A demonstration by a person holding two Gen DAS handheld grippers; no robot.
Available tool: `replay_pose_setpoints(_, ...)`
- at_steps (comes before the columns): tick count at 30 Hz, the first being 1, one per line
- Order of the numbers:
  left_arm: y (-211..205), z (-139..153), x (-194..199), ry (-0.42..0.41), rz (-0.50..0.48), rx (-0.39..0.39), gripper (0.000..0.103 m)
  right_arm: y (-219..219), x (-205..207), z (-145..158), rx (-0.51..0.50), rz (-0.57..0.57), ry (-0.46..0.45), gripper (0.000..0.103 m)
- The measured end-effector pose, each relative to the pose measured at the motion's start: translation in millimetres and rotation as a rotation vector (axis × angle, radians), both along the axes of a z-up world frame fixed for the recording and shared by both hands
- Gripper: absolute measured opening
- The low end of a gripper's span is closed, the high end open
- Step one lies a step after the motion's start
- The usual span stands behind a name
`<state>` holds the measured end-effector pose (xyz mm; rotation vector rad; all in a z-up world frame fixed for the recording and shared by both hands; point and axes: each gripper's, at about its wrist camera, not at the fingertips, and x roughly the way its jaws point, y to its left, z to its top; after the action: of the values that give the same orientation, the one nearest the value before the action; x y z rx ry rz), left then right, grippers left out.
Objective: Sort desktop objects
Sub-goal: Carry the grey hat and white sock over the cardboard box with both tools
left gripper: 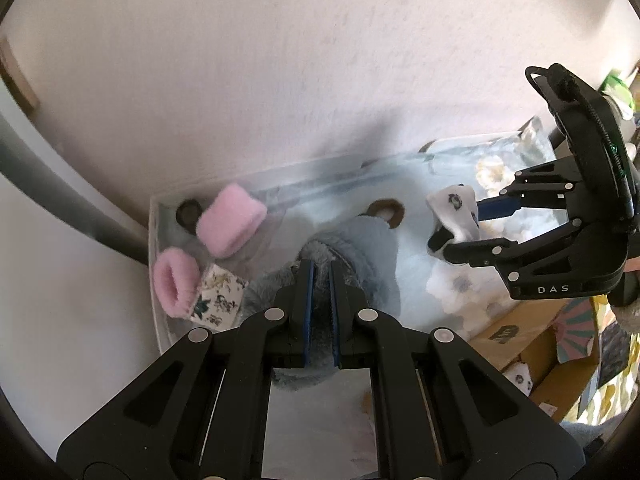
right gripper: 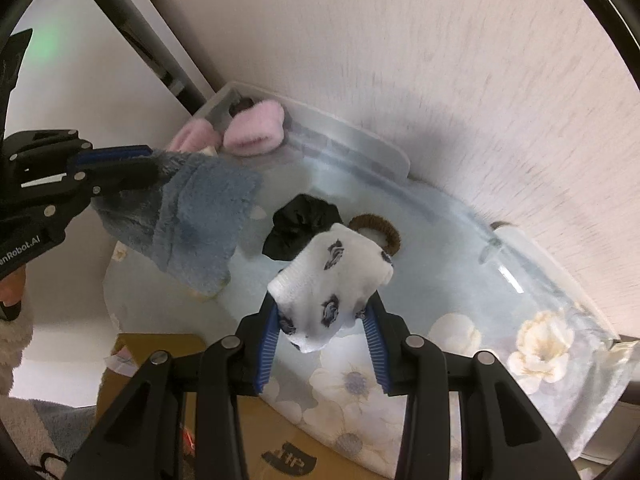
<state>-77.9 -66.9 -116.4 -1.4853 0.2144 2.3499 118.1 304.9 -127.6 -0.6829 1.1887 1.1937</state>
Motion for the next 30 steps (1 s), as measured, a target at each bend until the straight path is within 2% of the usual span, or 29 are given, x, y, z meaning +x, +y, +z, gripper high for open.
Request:
replay_pose_setpoints(8,20,62,22,0.052,-0.079,0.031,0.006,-27,-8,60,0.037,0.004,-0.043,0.037)
replay_pose_setpoints(12,38,93,48,0.075,-0.156,0.043,0.006,-54,-18,89,0.055,0.006,-0.045,0.037)
replay_pose_setpoints(17,56,115,85,0.072,-0.236,0.058,0.006,-86,-32,108,0.057,-0.006,-0.046,0.037)
replay_pose_setpoints(23,70,105,118,0.014,-0.296,0.040,0.006,-122,-54,108,0.018,-0.003,-0.033,0.037)
replay_pose_setpoints(30,89,67,150,-0.108,-0.349,0.041,0.006,-154,-83,74,-0.048,0.001,0.021,0.037)
